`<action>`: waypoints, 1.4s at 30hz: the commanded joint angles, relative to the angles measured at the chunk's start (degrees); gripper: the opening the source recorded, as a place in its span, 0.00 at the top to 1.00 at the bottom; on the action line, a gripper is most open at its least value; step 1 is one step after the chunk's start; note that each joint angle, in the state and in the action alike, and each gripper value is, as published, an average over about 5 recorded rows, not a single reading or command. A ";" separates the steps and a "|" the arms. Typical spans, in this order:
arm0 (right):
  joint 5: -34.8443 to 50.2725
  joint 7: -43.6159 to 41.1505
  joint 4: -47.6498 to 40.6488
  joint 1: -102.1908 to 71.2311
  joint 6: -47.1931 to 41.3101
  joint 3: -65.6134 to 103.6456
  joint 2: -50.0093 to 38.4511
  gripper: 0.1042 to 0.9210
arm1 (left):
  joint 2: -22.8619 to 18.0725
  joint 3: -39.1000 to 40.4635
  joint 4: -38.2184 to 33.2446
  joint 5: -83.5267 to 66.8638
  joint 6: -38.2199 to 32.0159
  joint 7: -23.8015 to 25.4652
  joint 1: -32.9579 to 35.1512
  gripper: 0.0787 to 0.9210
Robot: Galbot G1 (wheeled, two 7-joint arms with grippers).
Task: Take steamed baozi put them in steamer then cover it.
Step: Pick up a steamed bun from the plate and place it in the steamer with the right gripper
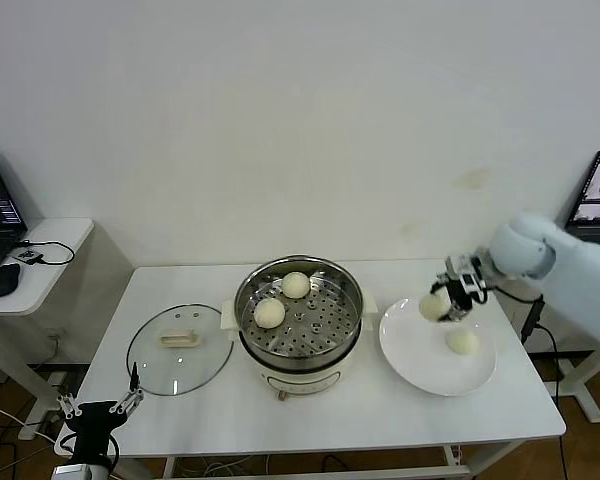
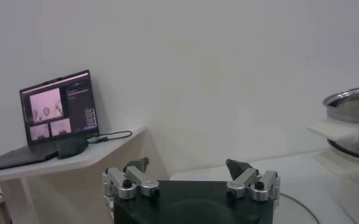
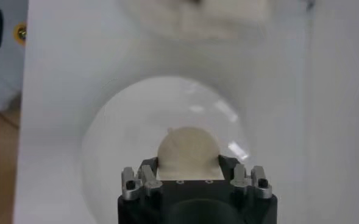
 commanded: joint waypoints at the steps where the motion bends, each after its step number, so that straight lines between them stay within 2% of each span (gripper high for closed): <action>1: 9.43 1.81 1.43 19.88 -0.98 -10.35 12.35 0.35 | -0.10 -0.20 -0.19 -0.07 -0.12 -0.06 0.16 0.12; 10: 12.53 6.17 4.01 15.03 3.46 -15.01 21.24 0.35 | -0.73 -0.92 -0.55 -0.07 -0.32 -0.16 0.66 0.12; 25: 0.87 6.52 -0.97 9.43 19.45 -19.19 30.19 0.34 | -2.01 -2.07 -1.09 -0.38 -0.43 -0.40 0.82 0.12; 36: -7.25 6.19 -3.05 7.08 28.15 -19.90 31.74 0.33 | -2.32 -2.15 -0.54 -0.56 -0.53 -0.64 0.47 0.12; 42: -7.89 5.37 -2.79 6.94 29.89 -20.08 31.40 0.33 | -2.46 -2.05 -0.20 -0.62 -0.57 -0.76 0.24 0.12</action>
